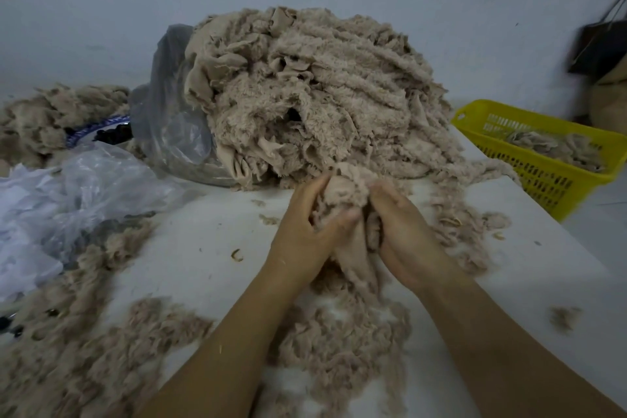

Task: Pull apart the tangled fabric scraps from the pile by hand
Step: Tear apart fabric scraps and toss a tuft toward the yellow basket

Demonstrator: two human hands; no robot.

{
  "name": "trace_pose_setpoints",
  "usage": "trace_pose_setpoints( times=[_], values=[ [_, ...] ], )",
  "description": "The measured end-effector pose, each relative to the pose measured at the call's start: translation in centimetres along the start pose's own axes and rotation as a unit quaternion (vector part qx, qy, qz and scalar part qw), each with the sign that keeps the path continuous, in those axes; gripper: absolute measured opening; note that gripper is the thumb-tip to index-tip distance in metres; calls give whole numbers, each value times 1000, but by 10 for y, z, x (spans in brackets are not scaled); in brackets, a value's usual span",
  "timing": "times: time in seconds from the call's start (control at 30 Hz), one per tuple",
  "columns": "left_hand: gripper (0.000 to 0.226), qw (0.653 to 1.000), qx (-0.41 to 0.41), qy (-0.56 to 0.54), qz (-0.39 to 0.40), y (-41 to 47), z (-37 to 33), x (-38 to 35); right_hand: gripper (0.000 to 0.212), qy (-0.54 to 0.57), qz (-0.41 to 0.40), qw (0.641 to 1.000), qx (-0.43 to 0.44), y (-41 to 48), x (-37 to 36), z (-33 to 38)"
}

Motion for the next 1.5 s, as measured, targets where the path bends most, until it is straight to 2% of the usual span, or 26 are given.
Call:
trace_pose_setpoints(
  times=[0.07,0.17,0.23,0.33,0.4,0.47,0.6,0.7,0.8,0.93,1.07,1.2,1.23,1.27,1.3,1.37,1.5],
  values=[
    [9,998,26,-23,-52,-1,5,10,37,4,4,1000,-1,1,-1,-2],
    [31,989,47,-101,-101,-1,14,21,34,6,-46,999,19,3,11,3],
    [35,983,54,-131,-113,-1,15,25,31,-10,-57,998,39,2,13,8],
    [27,983,52,-152,-94,-1,12,21,41,-95,39,994,36,-1,-4,3],
    [26,984,52,-155,-69,-2,11,15,31,-190,77,978,39,-3,-16,-3],
    [31,985,49,-153,-61,-3,10,13,16,-228,28,971,64,-2,-15,-1],
    [39,988,55,-119,-78,-1,11,17,10,-72,-81,992,67,2,14,15],
    [35,992,78,-63,-73,1,23,13,13,14,-159,987,14,4,46,25],
    [30,994,92,-25,-49,2,29,5,16,65,-240,967,-60,3,79,32],
    [33,996,85,-1,-19,1,22,-3,10,76,-224,968,-81,6,101,39],
    [54,994,82,22,65,-1,1,-18,11,77,-208,972,-80,3,86,28],
    [51,977,119,-41,174,-1,-10,-49,15,6,-198,979,-46,-4,69,23],
    [38,973,128,-46,186,-2,-8,-53,14,-13,-202,979,-29,-6,69,26],
    [17,972,135,-44,187,-3,-6,-53,11,-25,-205,978,-10,-7,70,30],
    [14,974,139,-34,177,-3,-4,-51,8,-35,-209,977,9,-8,72,34],
    [35,980,140,-25,141,-2,3,-42,6,-56,-218,974,34,-11,76,41],
    [29,982,125,-39,133,0,4,-30,11,-84,-272,957,61,-19,93,47]
  ],
)
Point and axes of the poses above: each hand's wrist, its own y-axis towards the middle knuckle, its own x-axis out of the back of the hand, z = x × y, the point moved 7 cm from there along y, towards the middle knuckle, and after that the axes turned 4 degrees about z, right-handed, at the moved point
